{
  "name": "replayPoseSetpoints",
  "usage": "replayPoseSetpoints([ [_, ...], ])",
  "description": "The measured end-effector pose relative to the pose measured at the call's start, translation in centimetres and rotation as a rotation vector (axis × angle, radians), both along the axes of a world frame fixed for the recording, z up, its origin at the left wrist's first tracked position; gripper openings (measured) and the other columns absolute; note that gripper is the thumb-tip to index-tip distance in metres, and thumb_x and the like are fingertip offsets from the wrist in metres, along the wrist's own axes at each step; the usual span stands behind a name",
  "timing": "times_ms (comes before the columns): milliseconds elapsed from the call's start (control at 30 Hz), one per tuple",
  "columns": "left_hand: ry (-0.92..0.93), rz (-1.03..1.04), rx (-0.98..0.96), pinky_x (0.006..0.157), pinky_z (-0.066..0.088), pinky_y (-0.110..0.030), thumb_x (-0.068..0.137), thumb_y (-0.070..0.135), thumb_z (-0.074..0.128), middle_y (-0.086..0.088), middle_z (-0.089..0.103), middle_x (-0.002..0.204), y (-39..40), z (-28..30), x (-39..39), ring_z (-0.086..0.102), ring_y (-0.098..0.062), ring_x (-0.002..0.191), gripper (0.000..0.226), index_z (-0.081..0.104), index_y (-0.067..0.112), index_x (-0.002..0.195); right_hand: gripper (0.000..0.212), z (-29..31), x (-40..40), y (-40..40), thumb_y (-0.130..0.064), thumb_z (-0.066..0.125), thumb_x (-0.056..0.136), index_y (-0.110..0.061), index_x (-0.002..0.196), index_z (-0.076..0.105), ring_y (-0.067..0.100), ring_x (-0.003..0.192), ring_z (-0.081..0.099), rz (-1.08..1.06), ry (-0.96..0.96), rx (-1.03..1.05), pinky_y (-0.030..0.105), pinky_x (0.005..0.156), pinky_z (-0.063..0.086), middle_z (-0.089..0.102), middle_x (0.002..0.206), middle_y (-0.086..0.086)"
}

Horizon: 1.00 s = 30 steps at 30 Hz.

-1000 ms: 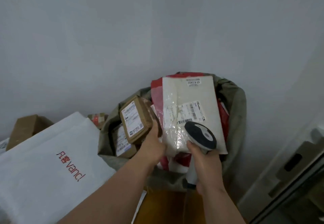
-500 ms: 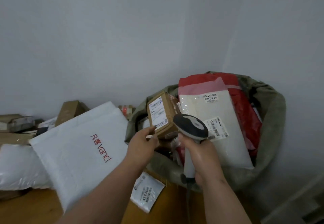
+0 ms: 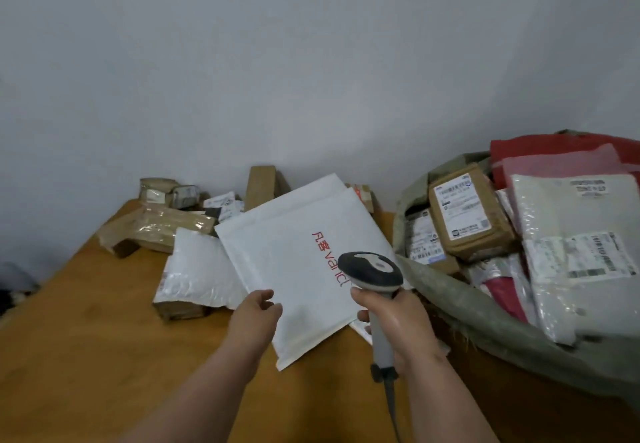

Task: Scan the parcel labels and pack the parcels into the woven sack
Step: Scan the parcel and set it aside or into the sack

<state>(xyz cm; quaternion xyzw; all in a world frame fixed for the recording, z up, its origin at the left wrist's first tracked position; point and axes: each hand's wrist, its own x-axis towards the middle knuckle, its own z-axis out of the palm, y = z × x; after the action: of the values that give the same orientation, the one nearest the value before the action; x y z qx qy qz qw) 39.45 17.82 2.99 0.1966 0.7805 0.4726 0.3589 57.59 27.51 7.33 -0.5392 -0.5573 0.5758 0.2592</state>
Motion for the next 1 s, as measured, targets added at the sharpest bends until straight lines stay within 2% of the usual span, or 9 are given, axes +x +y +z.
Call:
replayPoseSetpoints([
  [167, -0.105, -0.090, -0.114, 0.097, 0.047, -0.038, 0.100, 0.019, 0.055, -0.007, 0.057, 0.129, -1.0, -3.1, -0.9, 0.057, -0.022, 0.112, 0.039, 0.051, 0.013, 0.139, 0.017, -3.8, -0.4, -0.2, -0.024, 0.078, 0.081, -0.025, 0.090, 0.063, 0.021, 0.089, 0.070, -0.111, -0.087, -0.078, 0.040, 0.078, 0.052, 0.072, 0.089, 0.001],
  [267, -0.181, -0.136, -0.146, 0.086, 0.049, -0.032, 0.100, 0.022, 0.056, -0.003, 0.062, 0.118, 0.4, -4.5, 0.0, 0.061, -0.016, 0.100, 0.032, 0.056, 0.014, 0.131, 0.017, -5.7, 0.4, 0.7, -0.022, 0.077, 0.082, -0.024, 0.091, 0.062, 0.024, 0.096, 0.067, -0.090, -0.194, -0.113, 0.046, 0.094, 0.053, 0.070, 0.093, 0.002],
  [400, -0.329, -0.127, -0.185, 0.077, 0.053, -0.031, 0.098, 0.023, 0.059, -0.007, 0.069, 0.108, 3.2, -6.2, 2.9, 0.066, -0.024, 0.101, 0.019, 0.066, 0.017, 0.114, 0.033, -8.3, 3.0, 2.1, -0.026, 0.078, 0.083, -0.017, 0.112, 0.064, 0.023, 0.106, 0.063, -0.071, -0.336, -0.122, 0.039, 0.094, 0.053, 0.069, 0.108, 0.004],
  [567, -0.485, -0.066, -0.219, 0.076, 0.054, -0.034, 0.097, 0.022, 0.062, -0.010, 0.071, 0.102, 6.7, -8.8, 7.6, 0.068, -0.023, 0.090, 0.009, 0.067, 0.019, 0.104, 0.024, -11.1, 6.3, 5.4, -0.036, 0.074, 0.078, -0.019, 0.094, 0.070, 0.017, 0.086, 0.066, 0.064, -0.513, -0.145, 0.036, 0.082, 0.058, 0.071, 0.095, 0.002],
  [633, -0.531, -0.035, -0.248, 0.081, 0.056, -0.037, 0.098, 0.022, 0.061, -0.011, 0.070, 0.103, 7.8, -9.9, 9.4, 0.066, -0.026, 0.095, 0.009, 0.066, 0.019, 0.104, 0.037, -12.3, 6.9, 6.6, -0.043, 0.070, 0.068, -0.019, 0.097, 0.069, 0.020, 0.093, 0.067, 0.101, -0.539, -0.138, 0.037, 0.084, 0.057, 0.071, 0.097, -0.001],
  [767, -0.624, 0.060, -0.263, 0.083, 0.054, -0.039, 0.097, 0.014, 0.060, -0.013, 0.066, 0.098, 9.7, -11.4, 12.1, 0.062, -0.024, 0.091, 0.011, 0.067, 0.016, 0.106, 0.074, -15.1, 7.9, 8.4, -0.054, 0.058, 0.058, -0.024, 0.125, 0.066, 0.032, 0.132, 0.050, 0.235, -0.585, -0.157, 0.046, 0.107, 0.043, 0.061, 0.134, 0.002],
  [867, -0.697, 0.124, -0.225, 0.082, 0.053, -0.038, 0.097, 0.010, 0.059, -0.008, 0.068, 0.112, 11.0, -12.1, 13.3, 0.061, -0.020, 0.105, 0.017, 0.064, 0.017, 0.112, 0.084, -16.0, 8.4, 9.2, -0.053, 0.059, 0.058, -0.023, 0.136, 0.058, 0.031, 0.134, 0.048, 0.218, -0.551, -0.165, 0.050, 0.109, 0.041, 0.056, 0.142, 0.001],
  [933, -0.731, 0.142, -0.211, 0.075, 0.051, -0.034, 0.098, 0.008, 0.057, -0.007, 0.069, 0.113, 11.7, -12.3, 14.0, 0.062, -0.019, 0.105, 0.021, 0.064, 0.017, 0.116, 0.070, -15.5, 8.7, 9.5, -0.053, 0.059, 0.056, -0.027, 0.121, 0.066, 0.030, 0.122, 0.057, 0.243, -0.599, -0.179, 0.049, 0.104, 0.046, 0.064, 0.127, 0.000],
  [1000, -0.732, 0.153, -0.211, 0.075, 0.051, -0.034, 0.099, 0.007, 0.056, -0.010, 0.071, 0.110, 11.9, -12.3, 14.7, 0.063, -0.021, 0.101, 0.022, 0.065, 0.016, 0.116, 0.038, -14.7, 9.1, 9.8, -0.046, 0.063, 0.057, -0.030, 0.091, 0.069, 0.026, 0.104, 0.065, 0.280, -0.601, -0.236, 0.044, 0.096, 0.050, 0.071, 0.104, -0.002],
])
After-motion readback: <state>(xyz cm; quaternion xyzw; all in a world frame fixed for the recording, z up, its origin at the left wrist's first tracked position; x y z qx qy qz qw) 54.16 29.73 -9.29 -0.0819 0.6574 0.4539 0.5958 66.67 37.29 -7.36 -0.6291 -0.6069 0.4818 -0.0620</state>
